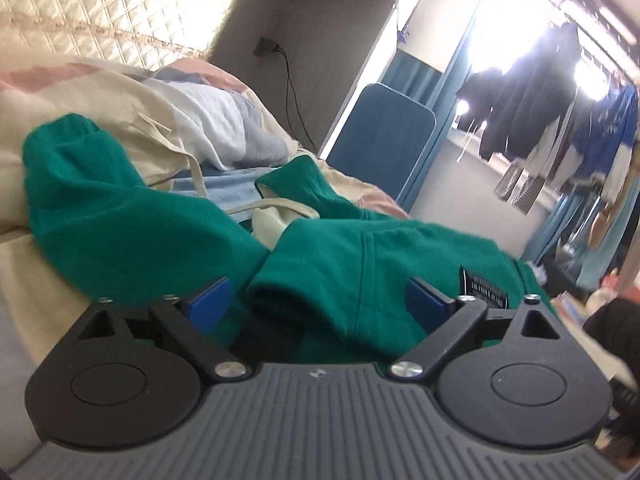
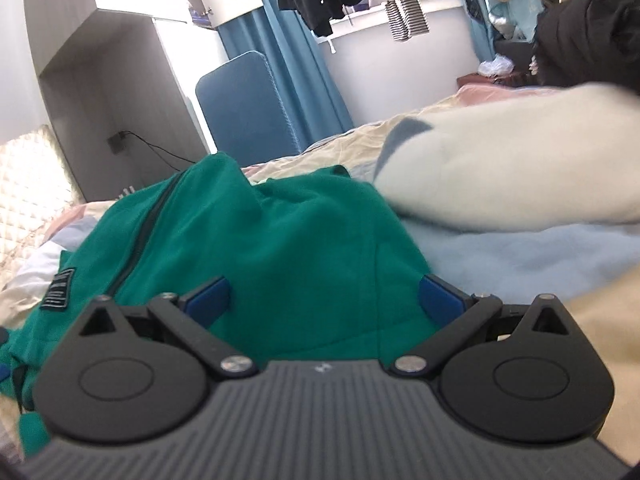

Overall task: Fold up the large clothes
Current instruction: 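Lower both grippers onto the green sweatshirt and close them on the fabric, then lift the sweatshirt with both grippers, then open them over the quilt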

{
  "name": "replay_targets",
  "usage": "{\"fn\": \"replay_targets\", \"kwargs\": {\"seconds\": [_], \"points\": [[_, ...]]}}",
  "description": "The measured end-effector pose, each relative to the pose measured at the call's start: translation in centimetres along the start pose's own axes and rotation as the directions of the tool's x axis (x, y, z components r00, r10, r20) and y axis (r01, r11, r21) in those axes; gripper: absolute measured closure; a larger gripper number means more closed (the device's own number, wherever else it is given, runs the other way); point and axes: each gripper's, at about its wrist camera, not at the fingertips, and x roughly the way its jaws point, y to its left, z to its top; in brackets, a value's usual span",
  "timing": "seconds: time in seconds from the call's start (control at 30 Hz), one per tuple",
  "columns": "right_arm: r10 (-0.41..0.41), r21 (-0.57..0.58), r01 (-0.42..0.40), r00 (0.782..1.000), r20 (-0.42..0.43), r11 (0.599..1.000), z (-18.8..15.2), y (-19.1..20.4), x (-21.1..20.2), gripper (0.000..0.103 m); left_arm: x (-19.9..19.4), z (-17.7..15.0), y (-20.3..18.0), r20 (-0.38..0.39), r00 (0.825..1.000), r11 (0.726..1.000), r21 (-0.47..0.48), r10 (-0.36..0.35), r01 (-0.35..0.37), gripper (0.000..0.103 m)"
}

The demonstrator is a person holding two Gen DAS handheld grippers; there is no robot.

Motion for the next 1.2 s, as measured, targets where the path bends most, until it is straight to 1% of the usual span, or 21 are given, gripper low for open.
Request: {"fn": "replay_targets", "kwargs": {"seconds": [0.03,0.07,0.1,0.17,0.2,0.23,0.27,0.3,0.33,0.37,0.4,0.43,0.47,0.5,0.6,0.7,0.77,0.93,1.0,1.07,1.2], "points": [[0.010,0.008,-0.010,1.000,-0.007,1.000,-0.1,-0.3,0.5,0.000,0.6,0.1,0.2,-0.004,1.000,1.000,-0.017,0.000,0.000,0.019],[0.025,0.025,-0.025,1.000,-0.015,0.999,-0.2,-0.5,0.9,0.000,1.2,0.2,0.3,-0.020,1.000,0.999,-0.033,0.015,-0.016,0.024],[0.049,0.058,-0.048,0.999,-0.019,0.997,-0.2,-0.8,1.1,0.000,1.7,0.3,0.4,-0.043,0.998,0.998,-0.048,0.035,-0.037,0.035],[0.060,0.075,-0.058,0.998,-0.020,0.996,-0.1,-0.9,1.3,0.000,2.7,0.2,0.4,-0.086,0.994,0.997,-0.041,0.067,-0.071,0.038],[0.065,0.061,-0.064,0.998,-0.023,0.996,-0.1,-0.8,1.4,0.000,3.1,0.2,0.3,-0.103,0.991,0.995,-0.027,0.091,-0.094,0.044],[0.072,0.045,-0.071,0.997,-0.026,0.996,-0.2,-0.7,1.5,0.000,3.1,0.0,0.4,-0.108,0.989,0.994,-0.027,0.102,-0.105,0.047],[0.084,0.029,-0.084,0.996,-0.020,0.996,-0.2,-0.5,1.3,0.003,3.1,0.1,0.5,-0.105,0.989,0.994,-0.036,0.101,-0.105,0.050],[0.094,0.019,-0.094,0.995,-0.012,0.995,-0.3,-0.3,1.0,0.015,3.1,0.0,0.5,-0.103,0.989,0.993,-0.039,0.102,-0.107,0.057],[0.100,0.012,-0.100,0.995,-0.013,0.995,-0.3,-0.2,0.9,0.023,3.2,0.1,0.6,-0.107,0.988,0.992,-0.034,0.114,-0.118,0.064],[0.108,0.005,-0.108,0.994,-0.019,0.994,-0.2,-0.1,0.7,0.036,3.1,0.1,0.5,-0.107,0.987,0.992,-0.028,0.118,-0.122,0.066],[0.119,-0.006,-0.119,0.993,-0.022,0.993,0.0,0.0,0.4,0.055,2.9,0.2,0.4,-0.101,0.988,0.993,-0.023,0.116,-0.118,0.074],[0.124,-0.024,-0.125,0.992,-0.020,0.992,0.1,0.1,0.2,0.064,2.5,0.3,0.3,-0.097,0.989,0.993,-0.023,0.112,-0.115,0.081],[0.126,-0.047,-0.126,0.992,-0.013,0.991,0.3,0.5,-0.3,0.080,2.1,0.5,0.1,-0.094,0.990,0.994,-0.018,0.109,-0.111,0.084],[0.127,-0.061,-0.127,0.992,-0.006,0.990,0.5,0.8,-0.9,0.086,1.6,0.5,-0.2,-0.086,0.991,0.994,-0.005,0.107,-0.108,0.088],[0.153,-0.039,-0.152,0.988,0.017,0.988,1.1,1.1,-2.8,0.089,0.0,1.0,-1.0,-0.078,0.992,0.995,0.026,0.098,-0.096,0.091],[0.155,-0.056,-0.153,0.987,0.030,0.987,1.6,1.4,-4.9,0.090,-2.0,1.6,-1.0,-0.072,0.995,0.998,-0.018,0.063,-0.065,0.091],[0.165,-0.069,-0.163,0.986,0.029,0.984,1.8,1.7,-6.3,0.090,-3.7,2.2,-1.4,-0.056,0.997,0.998,-0.020,0.051,-0.052,0.091],[0.231,-0.083,-0.228,0.972,0.037,0.970,3.3,2.9,-10.4,0.091,-9.3,3.3,-2.6,-0.011,1.000,0.999,-0.036,0.010,-0.010,0.092],[0.246,-0.105,-0.240,0.968,0.043,0.965,3.4,3.5,-12.2,0.091,-11.6,3.4,-3.1,-0.001,1.000,0.999,-0.054,0.002,-0.002,0.092],[0.258,-0.128,-0.250,0.965,0.051,0.960,3.6,4.2,-14.5,0.091,-14.4,3.3,-3.6,0.009,1.000,0.999,-0.045,-0.002,0.003,0.092],[0.275,-0.147,-0.264,0.959,0.066,0.953,4.1,4.6,-18.8,0.091,-20.1,2.5,-3.8,0.004,1.000,0.998,-0.061,-0.014,0.014,0.092]]}}
